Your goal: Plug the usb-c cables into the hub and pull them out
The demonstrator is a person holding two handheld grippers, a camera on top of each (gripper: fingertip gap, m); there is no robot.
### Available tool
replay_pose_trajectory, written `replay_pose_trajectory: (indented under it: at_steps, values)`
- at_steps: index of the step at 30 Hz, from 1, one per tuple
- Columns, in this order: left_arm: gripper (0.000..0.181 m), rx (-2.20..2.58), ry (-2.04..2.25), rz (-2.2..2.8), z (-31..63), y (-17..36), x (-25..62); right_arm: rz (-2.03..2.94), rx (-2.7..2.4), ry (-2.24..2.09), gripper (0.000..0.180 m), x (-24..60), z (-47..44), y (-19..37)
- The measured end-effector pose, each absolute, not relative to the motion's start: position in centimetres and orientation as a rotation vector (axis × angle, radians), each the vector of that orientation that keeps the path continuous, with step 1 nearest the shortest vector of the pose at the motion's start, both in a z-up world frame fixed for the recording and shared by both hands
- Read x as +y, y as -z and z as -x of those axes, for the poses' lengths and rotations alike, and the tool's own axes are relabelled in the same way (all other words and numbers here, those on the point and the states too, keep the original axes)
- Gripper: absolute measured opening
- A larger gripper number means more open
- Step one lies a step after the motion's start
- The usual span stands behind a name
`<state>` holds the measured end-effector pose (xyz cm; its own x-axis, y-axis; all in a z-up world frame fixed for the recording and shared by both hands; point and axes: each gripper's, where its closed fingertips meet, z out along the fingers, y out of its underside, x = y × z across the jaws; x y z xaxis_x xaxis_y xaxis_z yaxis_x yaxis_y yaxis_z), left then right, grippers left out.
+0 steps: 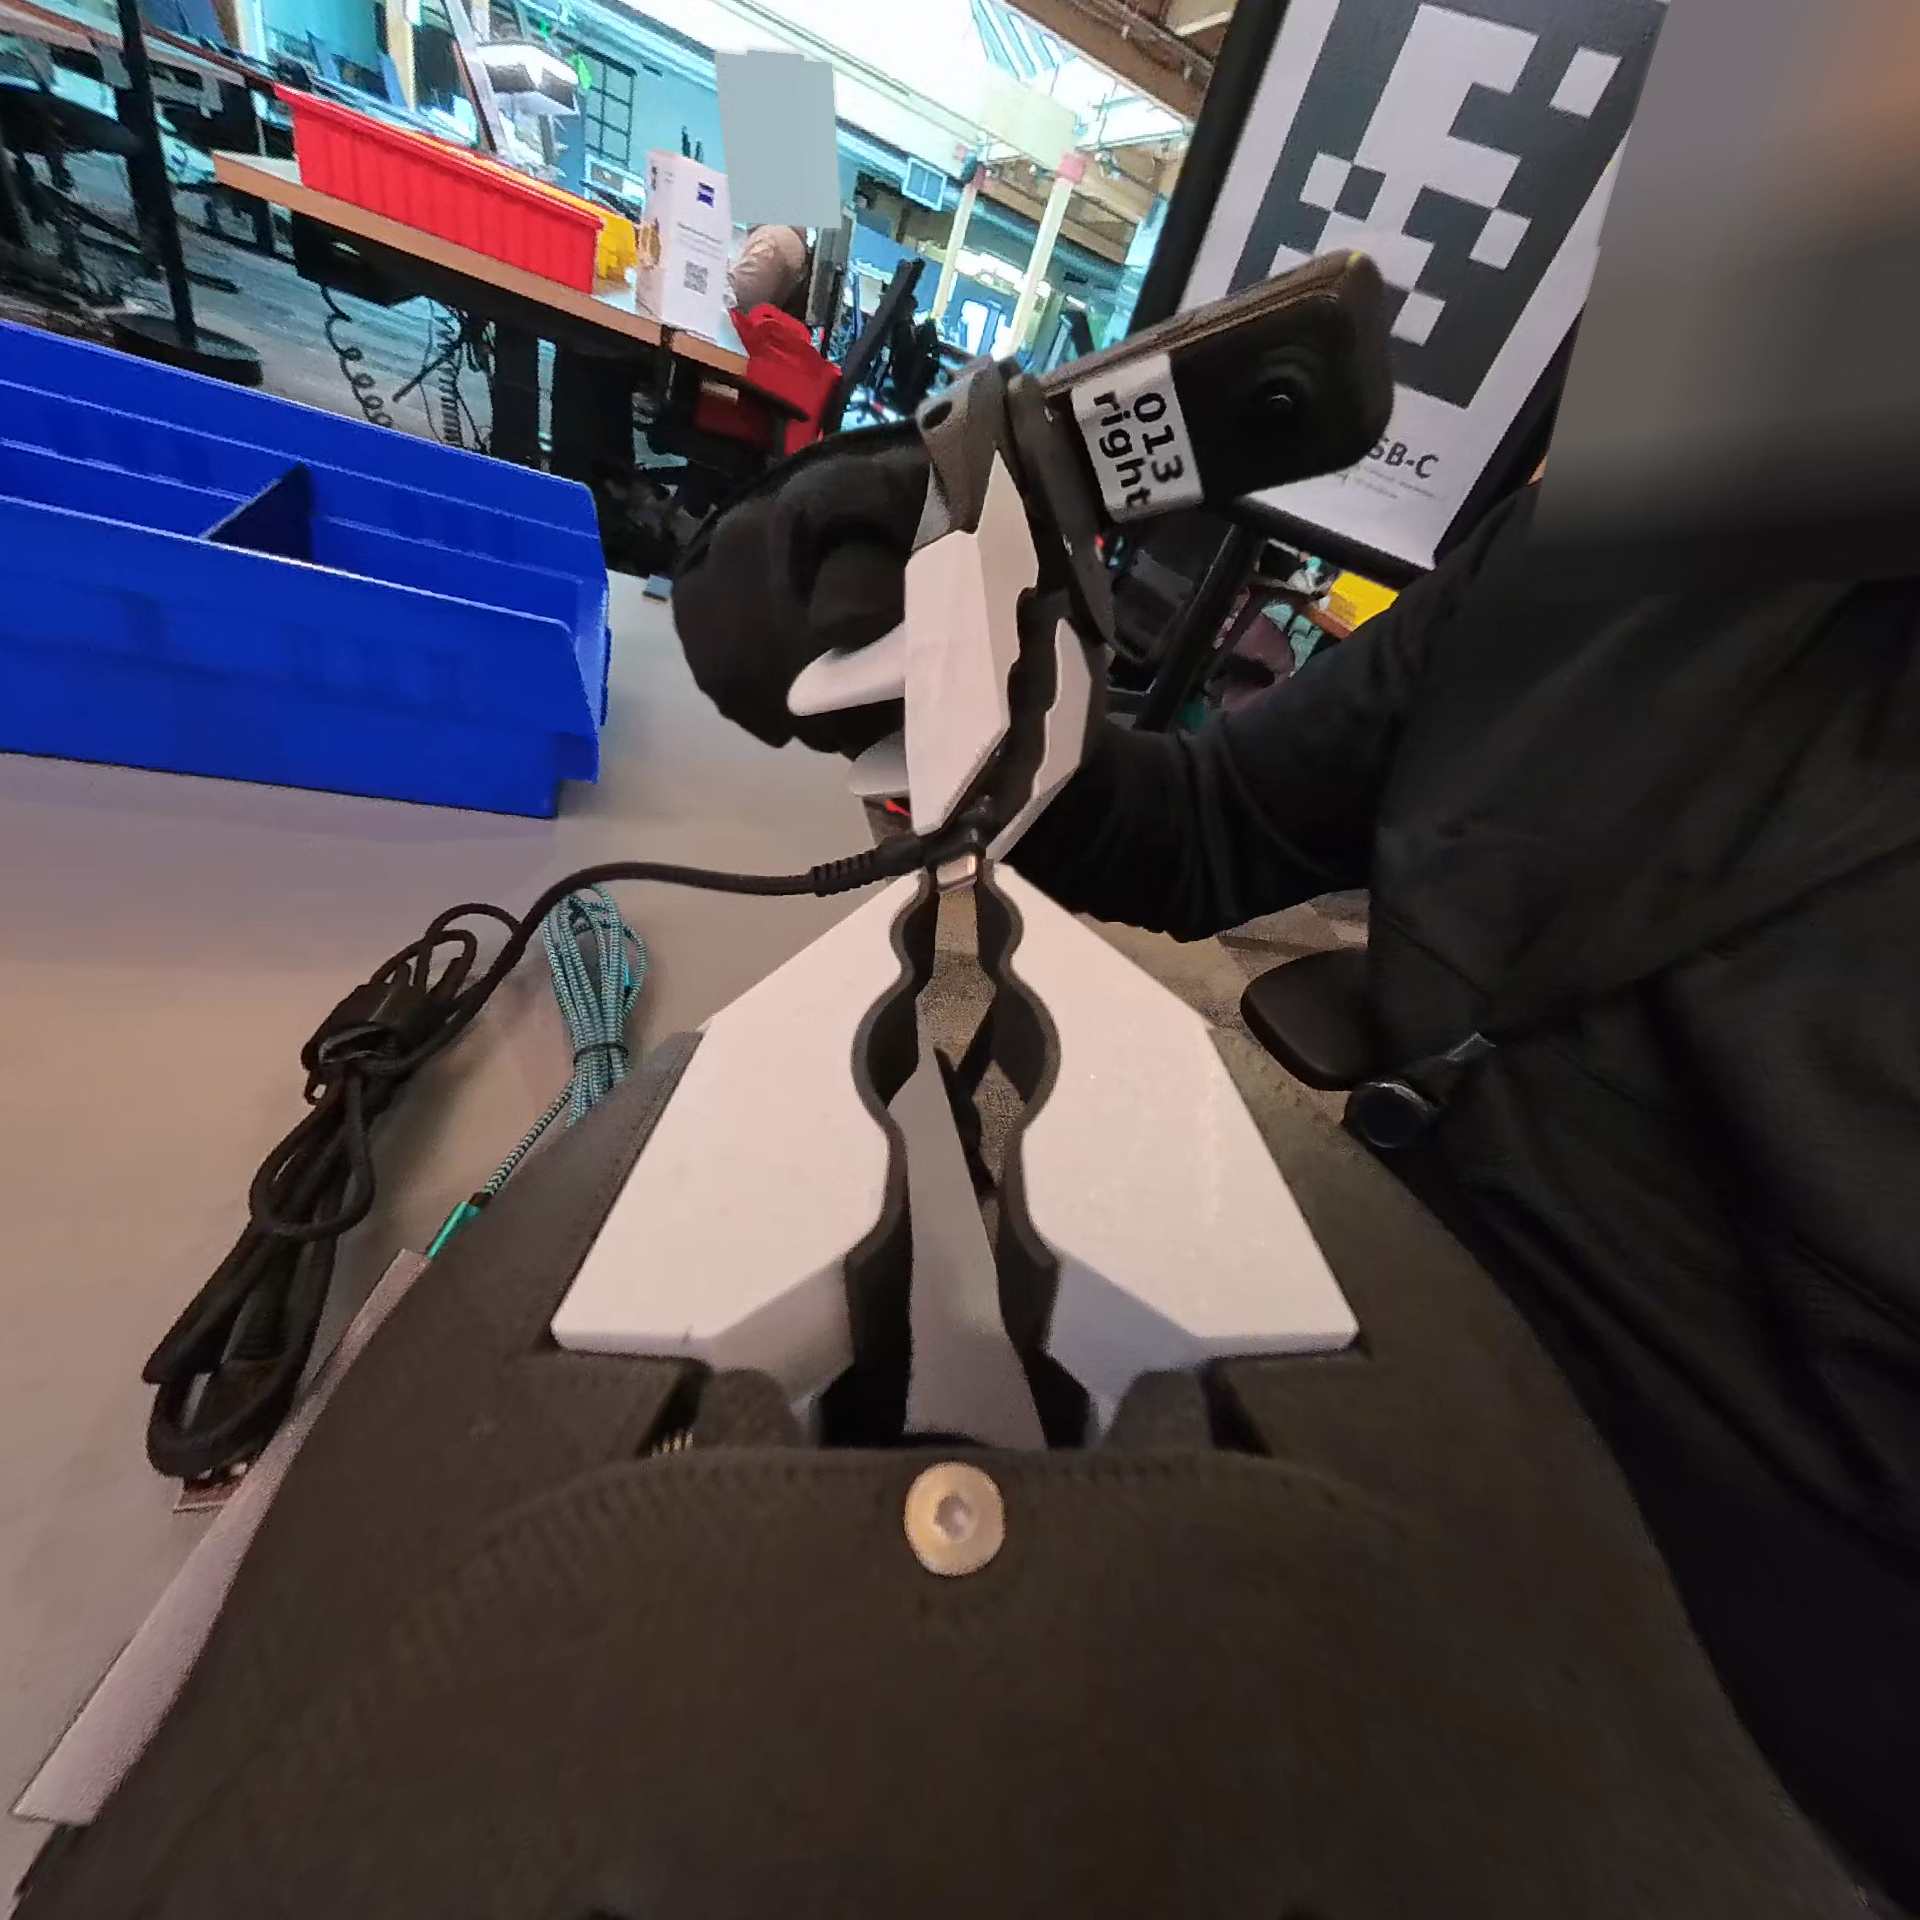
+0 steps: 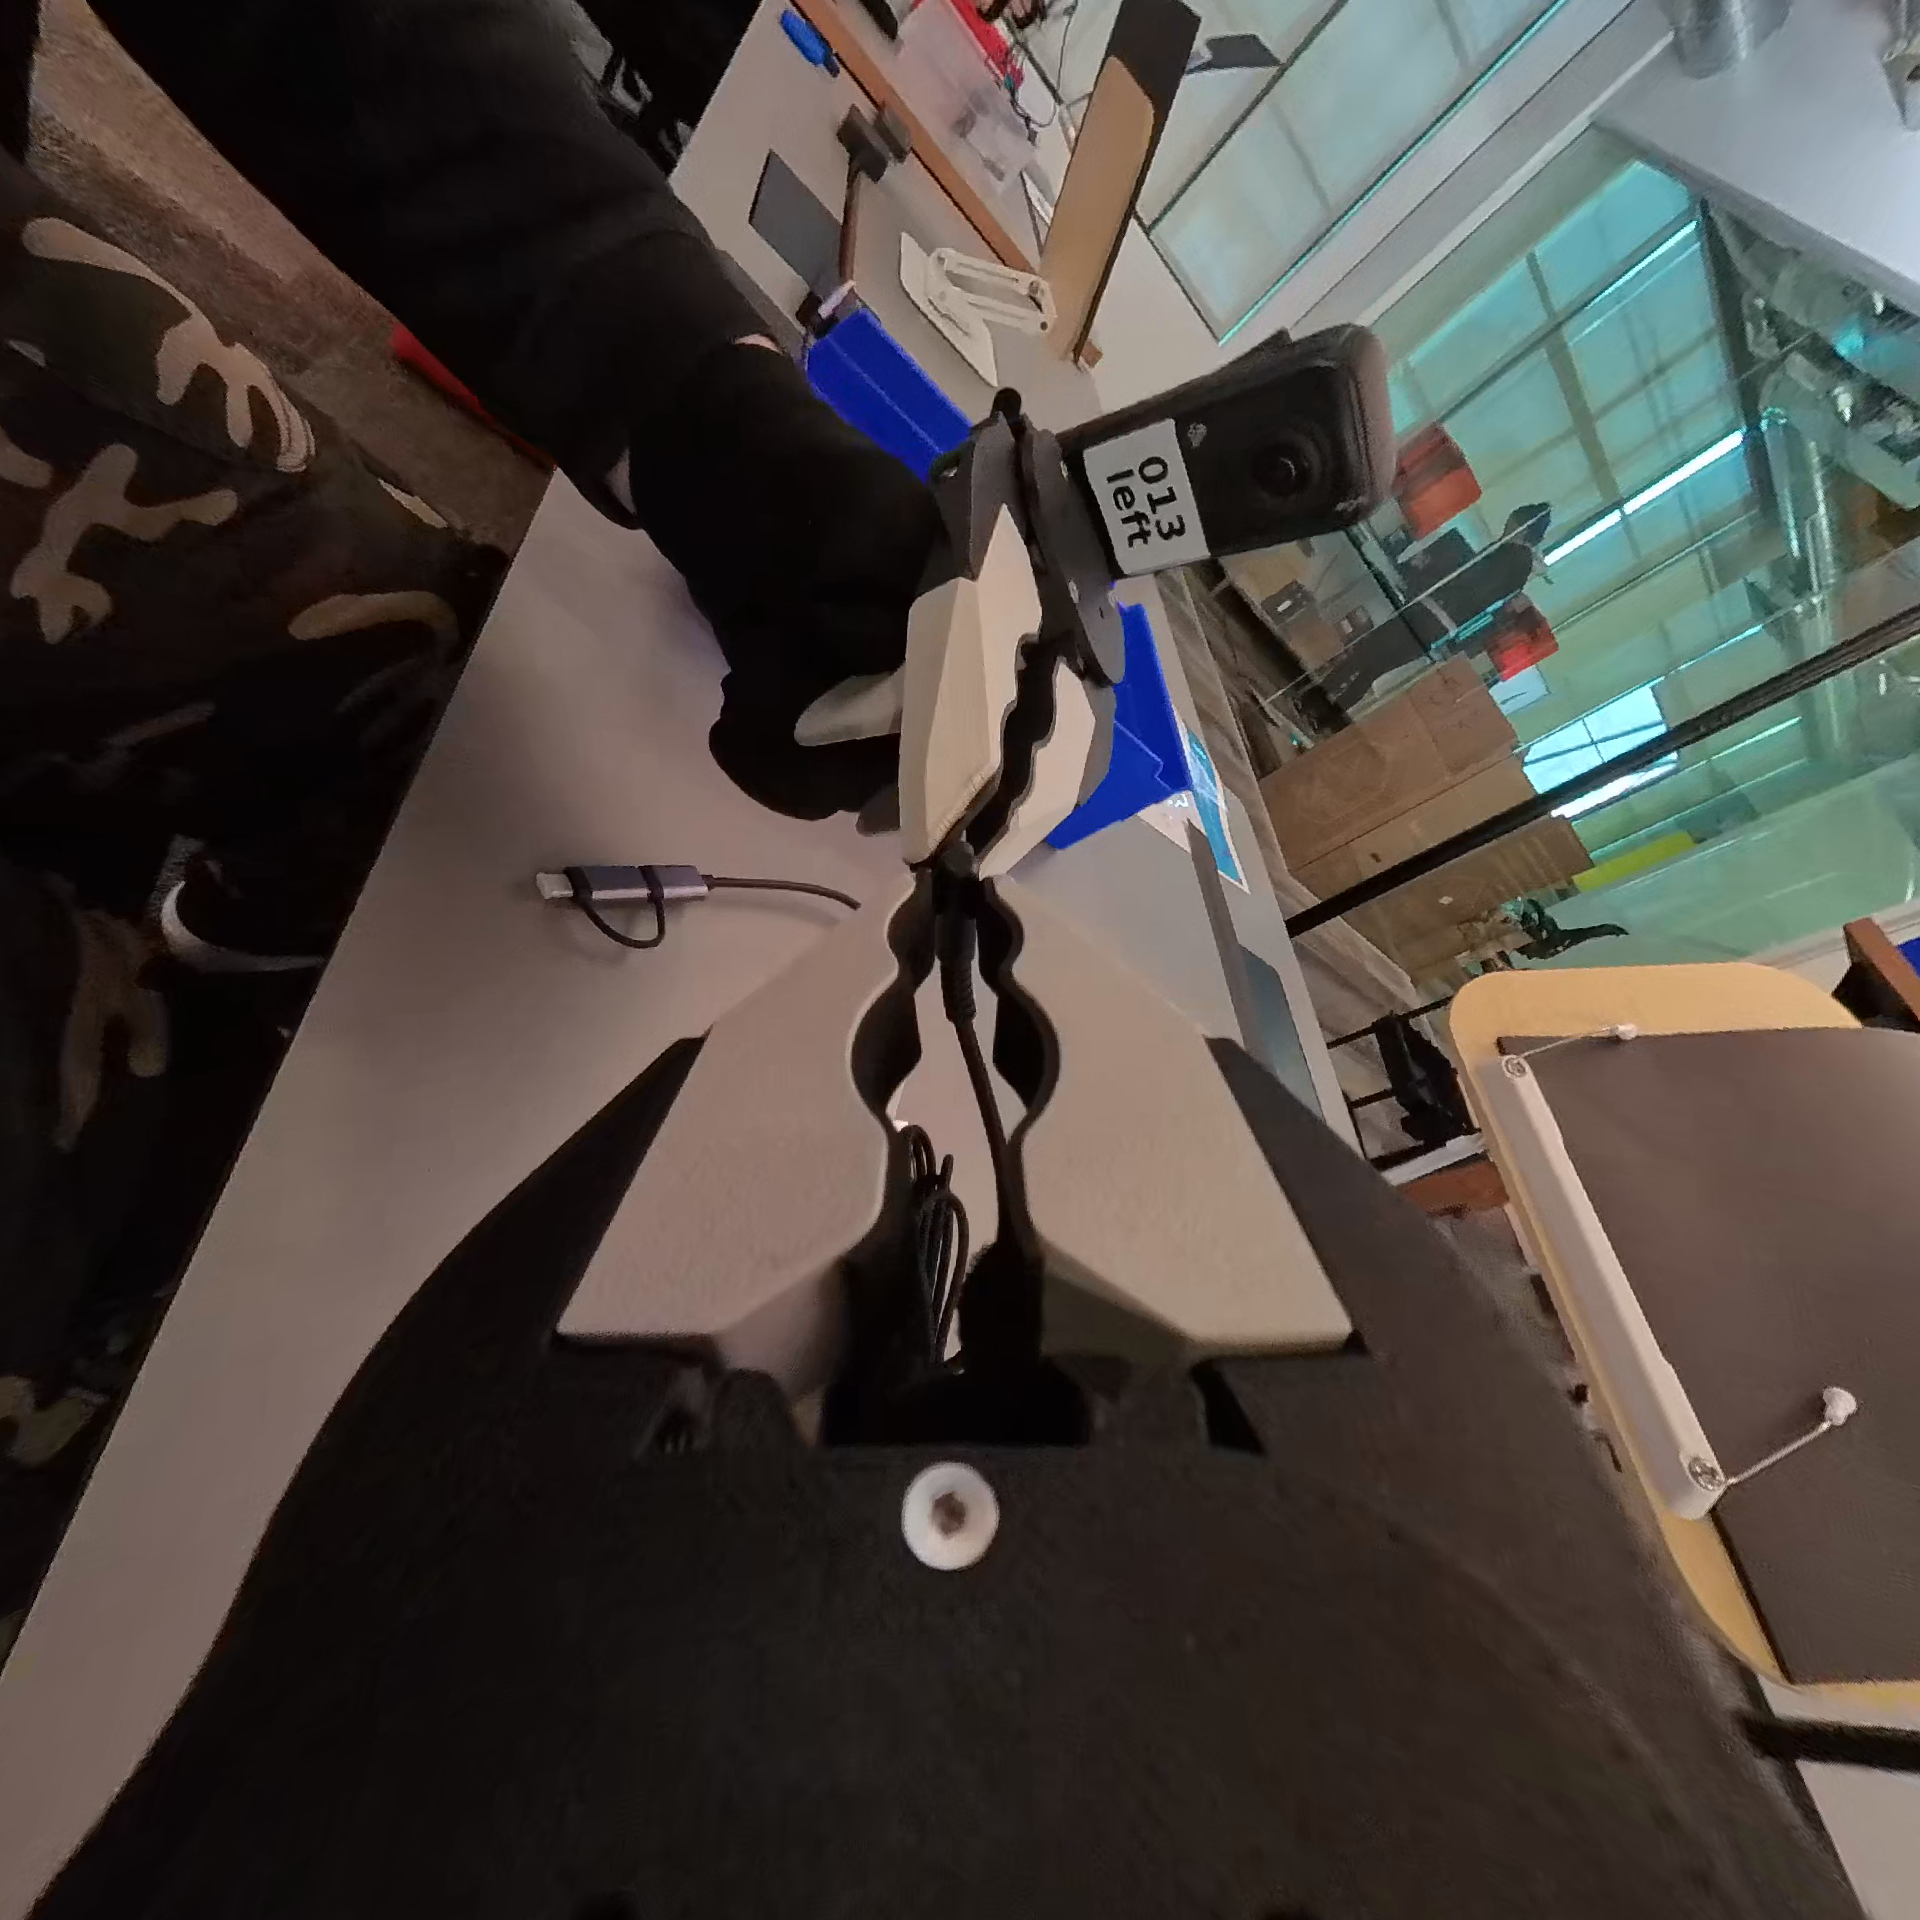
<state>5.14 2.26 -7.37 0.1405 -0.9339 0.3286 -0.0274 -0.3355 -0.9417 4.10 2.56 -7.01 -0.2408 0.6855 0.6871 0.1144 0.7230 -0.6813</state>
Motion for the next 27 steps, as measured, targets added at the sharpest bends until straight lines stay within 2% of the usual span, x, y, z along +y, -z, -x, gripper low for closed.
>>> replay_pose_trajectory:
  at_steps: [4, 7, 12, 17, 23, 27]
  values:
    - [0.010, 0.910, 1.245, 1.583, -4.2, 7.4, 3.5, 0.692, -1.735, -0.598, 0.005, 3.8, -4.4, 6.9]
    - [0.012, 0.916, 1.034, 1.704, -2.5, 9.0, 4.8, 0.744, -1.697, -0.582, 0.005, 5.4, -5.4, 6.7]
    - [0.022, 1.145, 0.422, 1.963, 0.4, 14.9, 7.0, 0.829, -1.660, -0.480, 0.005, 8.4, -7.2, 7.4]
    - [0.037, 1.315, 0.071, 2.141, 3.1, 19.4, 9.3, 0.878, -1.635, -0.441, 0.004, 9.4, -8.0, 8.3]
    - [0.041, 1.365, 0.024, 2.356, 5.6, 23.2, 11.0, 0.901, -1.626, -0.427, 0.005, 9.5, -8.7, 8.9]
    - [0.037, 1.345, 0.230, 2.463, 5.5, 24.3, 11.5, 0.919, -1.619, -0.433, 0.004, 9.8, -9.2, 9.3]
